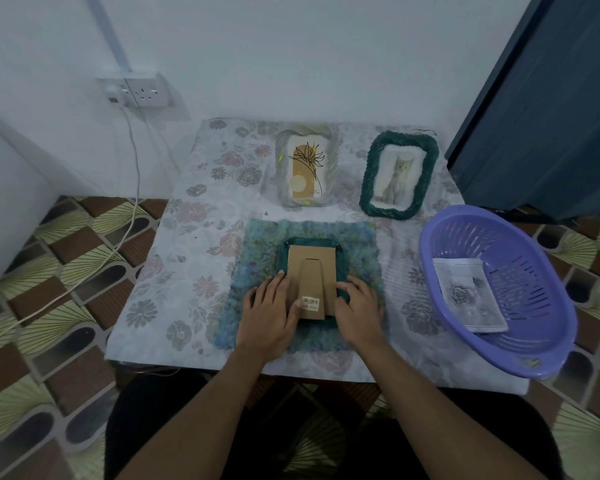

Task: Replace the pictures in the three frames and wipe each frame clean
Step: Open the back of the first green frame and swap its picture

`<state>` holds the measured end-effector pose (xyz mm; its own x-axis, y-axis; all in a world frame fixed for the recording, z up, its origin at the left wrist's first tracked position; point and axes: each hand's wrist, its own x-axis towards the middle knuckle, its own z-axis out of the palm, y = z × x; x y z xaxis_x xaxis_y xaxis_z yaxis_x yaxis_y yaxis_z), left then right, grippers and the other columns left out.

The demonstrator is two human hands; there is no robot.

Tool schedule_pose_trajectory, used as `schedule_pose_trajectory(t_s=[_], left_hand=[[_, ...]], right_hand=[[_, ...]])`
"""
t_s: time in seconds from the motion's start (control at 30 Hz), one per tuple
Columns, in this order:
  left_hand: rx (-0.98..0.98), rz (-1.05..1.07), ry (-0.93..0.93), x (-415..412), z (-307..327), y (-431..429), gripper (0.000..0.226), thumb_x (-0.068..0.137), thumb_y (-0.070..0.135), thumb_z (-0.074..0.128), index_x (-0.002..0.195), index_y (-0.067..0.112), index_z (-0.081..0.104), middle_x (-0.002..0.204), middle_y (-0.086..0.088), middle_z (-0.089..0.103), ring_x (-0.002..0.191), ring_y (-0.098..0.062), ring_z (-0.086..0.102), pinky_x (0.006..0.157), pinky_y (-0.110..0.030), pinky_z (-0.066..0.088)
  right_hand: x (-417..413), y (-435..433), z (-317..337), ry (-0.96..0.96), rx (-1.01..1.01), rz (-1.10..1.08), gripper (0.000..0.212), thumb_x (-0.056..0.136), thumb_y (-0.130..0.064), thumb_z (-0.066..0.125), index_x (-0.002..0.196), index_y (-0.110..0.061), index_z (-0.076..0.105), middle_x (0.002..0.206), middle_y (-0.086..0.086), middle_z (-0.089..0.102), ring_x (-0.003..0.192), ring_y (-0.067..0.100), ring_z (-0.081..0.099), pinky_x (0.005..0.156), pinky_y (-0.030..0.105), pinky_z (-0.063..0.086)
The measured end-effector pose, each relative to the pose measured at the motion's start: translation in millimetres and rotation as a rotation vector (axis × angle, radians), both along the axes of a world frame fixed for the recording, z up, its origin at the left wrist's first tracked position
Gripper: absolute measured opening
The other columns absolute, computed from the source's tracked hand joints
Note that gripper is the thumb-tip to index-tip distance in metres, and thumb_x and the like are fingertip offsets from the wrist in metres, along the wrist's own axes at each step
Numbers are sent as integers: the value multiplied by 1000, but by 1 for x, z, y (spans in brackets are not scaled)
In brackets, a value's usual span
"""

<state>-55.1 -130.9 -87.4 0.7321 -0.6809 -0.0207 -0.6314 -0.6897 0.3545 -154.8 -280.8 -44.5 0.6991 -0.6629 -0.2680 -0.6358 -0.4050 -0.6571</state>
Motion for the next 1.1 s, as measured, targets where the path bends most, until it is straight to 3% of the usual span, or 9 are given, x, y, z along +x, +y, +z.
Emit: schedule_pose_trajectory(t_s=[0.17,0.27,0.4,0.53,0.67,0.77,0.87,1.0,1.1], left_hand=[[-12,2,14,1,-1,1,73,97,61,3,154,22,25,161,5,23,148,-14,17,119,-39,13],[-21,7,20,1,0,1,74,96,61,1,154,23,24,161,6,24,148,-13,17,119,-38,12],[-87,22,67,0,5,0,79,94,65,-3,153,23,29,159,6,28,147,-12,21,119,-36,11],[-202,91,222,5,12,-2,71,94,61,11,148,25,39,156,6,36,144,-11,27,116,-35,13],[-303,147,419,13,25,-4,64,94,56,21,140,24,52,148,2,47,139,-17,37,117,-43,21],[-360,155,486,13,40,-4,46,105,43,33,132,15,59,133,-2,58,119,-12,49,102,-31,36],[-359,159,512,14,48,-5,35,106,31,38,129,15,60,123,1,59,106,-7,49,85,-22,34],[-416,235,542,21,47,-5,40,105,32,43,140,14,49,142,-5,52,128,-19,49,102,-30,39],[-543,345,603,21,54,-5,49,104,33,45,149,17,37,146,-2,47,132,-18,45,109,-34,37]], right_hand=[[5,1,10,-83,190,-139,24,99,-24,51,120,-26,64,159,-7,30,150,16,11,122,47,4],[9,0,19,-127,195,-173,15,97,-21,54,105,-32,61,155,-8,34,148,17,14,121,48,8],[18,1,29,-100,195,-151,9,96,-33,55,101,-30,62,147,-11,41,142,16,19,115,42,7],[30,3,35,19,82,-43,20,96,-45,54,97,-27,61,140,-8,46,135,20,24,106,40,15],[29,5,38,33,-73,-46,21,94,-44,57,102,-29,69,137,-10,47,131,22,29,97,37,19],[27,8,39,73,-138,-38,25,95,-43,56,108,-29,71,134,-7,49,129,23,32,100,38,22],[27,10,42,39,-64,-49,21,96,-41,52,100,-30,70,114,-4,61,117,23,46,98,39,23],[28,15,44,-46,-28,-83,25,98,-40,48,81,-30,62,81,-11,63,91,19,58,101,41,36],[31,21,45,-229,13,-91,27,100,-33,50,82,-21,64,77,-6,64,79,17,62,82,34,50]])
